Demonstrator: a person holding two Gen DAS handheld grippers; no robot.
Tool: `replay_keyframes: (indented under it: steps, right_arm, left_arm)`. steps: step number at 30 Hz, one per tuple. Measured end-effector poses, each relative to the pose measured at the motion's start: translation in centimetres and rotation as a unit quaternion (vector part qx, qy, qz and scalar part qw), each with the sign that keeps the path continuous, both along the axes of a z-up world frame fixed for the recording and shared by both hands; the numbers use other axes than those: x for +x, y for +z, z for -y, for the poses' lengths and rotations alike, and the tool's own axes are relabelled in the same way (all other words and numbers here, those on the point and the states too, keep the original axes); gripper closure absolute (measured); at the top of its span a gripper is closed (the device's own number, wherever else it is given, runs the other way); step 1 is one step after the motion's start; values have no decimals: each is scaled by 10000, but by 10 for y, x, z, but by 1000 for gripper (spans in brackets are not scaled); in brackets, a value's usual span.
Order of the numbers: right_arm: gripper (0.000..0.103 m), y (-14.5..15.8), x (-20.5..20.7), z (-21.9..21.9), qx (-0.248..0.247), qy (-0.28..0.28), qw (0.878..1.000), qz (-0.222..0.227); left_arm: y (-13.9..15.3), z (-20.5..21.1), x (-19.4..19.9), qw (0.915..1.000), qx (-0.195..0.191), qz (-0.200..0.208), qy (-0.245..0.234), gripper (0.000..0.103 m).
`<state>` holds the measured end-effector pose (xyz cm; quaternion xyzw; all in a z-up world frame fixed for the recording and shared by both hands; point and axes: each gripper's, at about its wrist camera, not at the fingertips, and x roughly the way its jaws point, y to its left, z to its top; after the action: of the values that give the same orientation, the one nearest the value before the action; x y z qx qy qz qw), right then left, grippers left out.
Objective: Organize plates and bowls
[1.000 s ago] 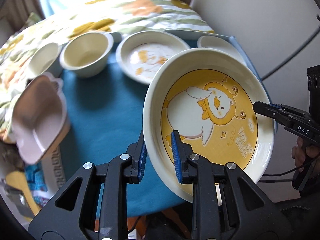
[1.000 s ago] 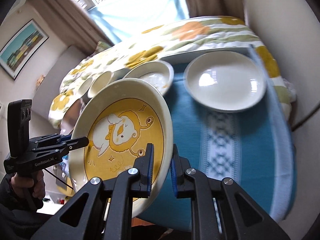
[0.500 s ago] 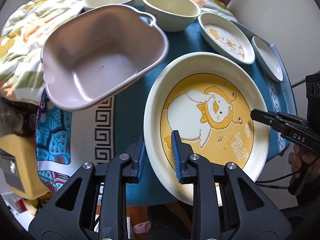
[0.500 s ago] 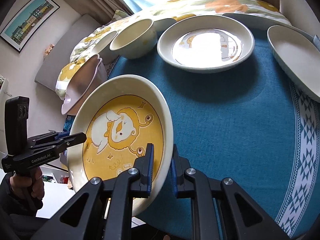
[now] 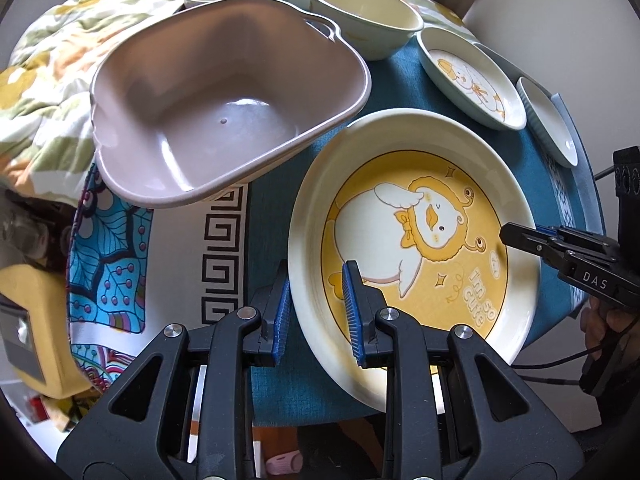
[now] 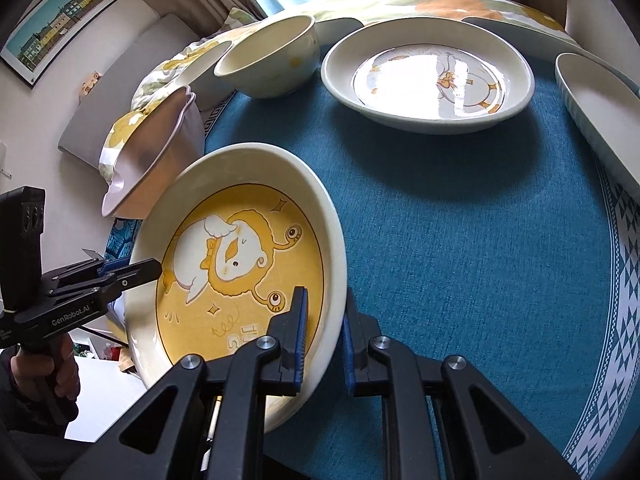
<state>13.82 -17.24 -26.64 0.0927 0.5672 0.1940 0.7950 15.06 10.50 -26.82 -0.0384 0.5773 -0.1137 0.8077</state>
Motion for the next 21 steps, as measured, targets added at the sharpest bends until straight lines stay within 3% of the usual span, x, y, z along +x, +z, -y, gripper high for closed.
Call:
replay_keyframes:
  steps: [8, 10, 12, 18, 19, 20, 21]
  right_arm:
    - [86, -2, 0, -5, -40, -105, 9999, 18]
    - [77, -2, 0, -7, -26, -80, 10000, 11]
    - [52, -2, -1, -10, -44, -42, 10000, 7]
    - [50, -2, -3, -17, -108, -15, 9999, 47]
    - [50, -2, -4, -18, -122, -17, 9999, 56]
    - [50, -1, -4, -18, -122, -23, 9999, 63]
    - [50, -1, -4, -18, -122, -30, 9999, 69]
  left_arm:
    - [0, 13, 2, 9996, 295, 34, -39, 82]
    - [-1, 17, 3, 9993, 363, 28, -49, 82]
    - [-2, 20, 4, 9990, 446, 26, -70, 82]
    - [-7, 21, 7, 9991, 414, -67, -112, 77]
    - [-8, 21, 7, 9992, 363, -85, -112, 75]
    - [-8, 21, 7, 9992, 367, -99, -109, 66]
    - [-9, 22, 7, 9991, 406, -82, -105, 44]
